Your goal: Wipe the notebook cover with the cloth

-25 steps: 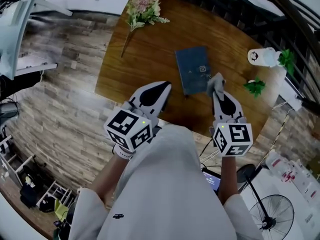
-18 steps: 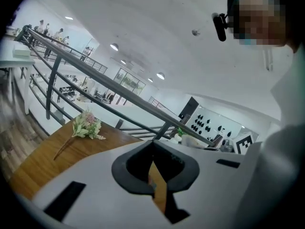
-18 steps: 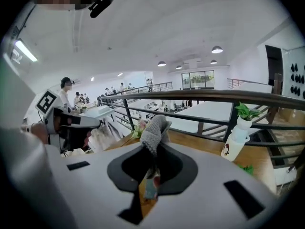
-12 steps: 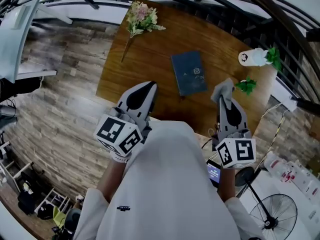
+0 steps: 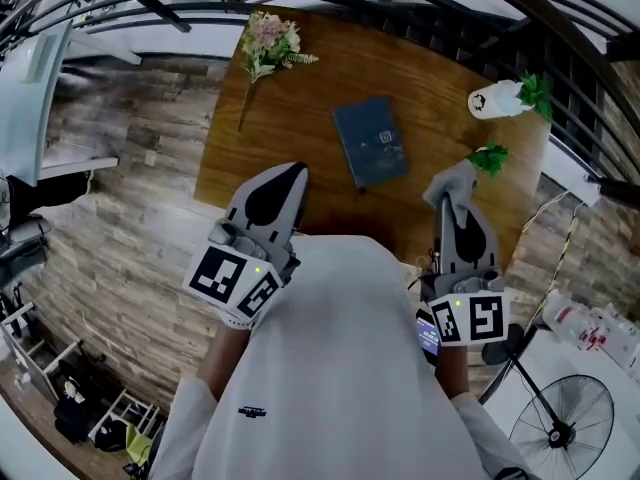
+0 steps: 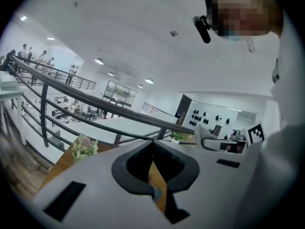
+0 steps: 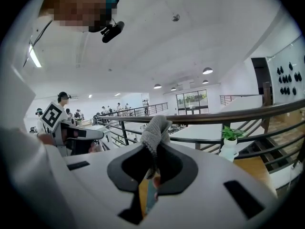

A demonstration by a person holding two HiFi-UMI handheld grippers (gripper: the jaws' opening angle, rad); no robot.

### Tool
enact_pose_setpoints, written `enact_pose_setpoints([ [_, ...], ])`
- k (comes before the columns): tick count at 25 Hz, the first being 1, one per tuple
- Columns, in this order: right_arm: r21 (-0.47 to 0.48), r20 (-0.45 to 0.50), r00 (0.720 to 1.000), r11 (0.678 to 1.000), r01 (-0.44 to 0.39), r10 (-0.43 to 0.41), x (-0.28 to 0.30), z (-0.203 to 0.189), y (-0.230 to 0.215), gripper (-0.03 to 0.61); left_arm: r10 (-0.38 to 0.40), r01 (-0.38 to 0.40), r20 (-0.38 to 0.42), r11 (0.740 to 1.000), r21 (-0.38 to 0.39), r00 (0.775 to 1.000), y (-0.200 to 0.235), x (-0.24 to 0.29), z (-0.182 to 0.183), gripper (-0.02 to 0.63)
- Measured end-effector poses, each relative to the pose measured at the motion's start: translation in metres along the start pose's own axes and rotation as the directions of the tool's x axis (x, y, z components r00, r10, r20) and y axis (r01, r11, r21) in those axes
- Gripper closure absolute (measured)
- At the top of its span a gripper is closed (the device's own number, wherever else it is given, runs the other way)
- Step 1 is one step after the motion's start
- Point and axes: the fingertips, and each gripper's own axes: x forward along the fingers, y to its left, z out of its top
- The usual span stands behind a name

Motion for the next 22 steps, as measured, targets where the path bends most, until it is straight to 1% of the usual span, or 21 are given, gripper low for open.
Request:
enact_pose_setpoints([
  [3, 0.001, 0.014, 1.000, 1.000, 0.013, -0.013, -0.006, 0.001, 0.000, 0.546, -0.005, 0.005, 0.001, 1.000, 0.026, 1.000, -0.005, 0.001, 0.001, 0.595],
  [7, -0.006, 0.033, 0.999, 1.000, 0.013, -0.013, -0.012, 0.002, 0.003, 0.546, -0.001, 0.000, 0.003, 0.999, 0.043, 1.000, -0.007, -0.001, -0.001, 0.595],
  [12, -0.030, 0.048, 0.999, 0.999, -0.017, 0.019, -0.017, 0.008, 0.008, 0.548, 0.000, 0.000, 0.010, 0.999, 0.049, 1.000, -0.012, -0.002, 0.002, 0.595],
  [17, -0.006, 0.051, 0.998, 0.999, -0.031, 0.031, -0.019, 0.010, 0.005, 0.551, 0.000, -0.002, 0.026, 0.999, 0.052, 1.000, -0.014, -0.003, 0.006, 0.595],
  [22, -0.019, 0.048, 0.998, 0.999, -0.037, 0.038, -0.021, 0.010, 0.004, 0.551, -0.006, 0.006, 0.018, 0.999, 0.047, 1.000, -0.019, -0.003, 0.002, 0.595],
])
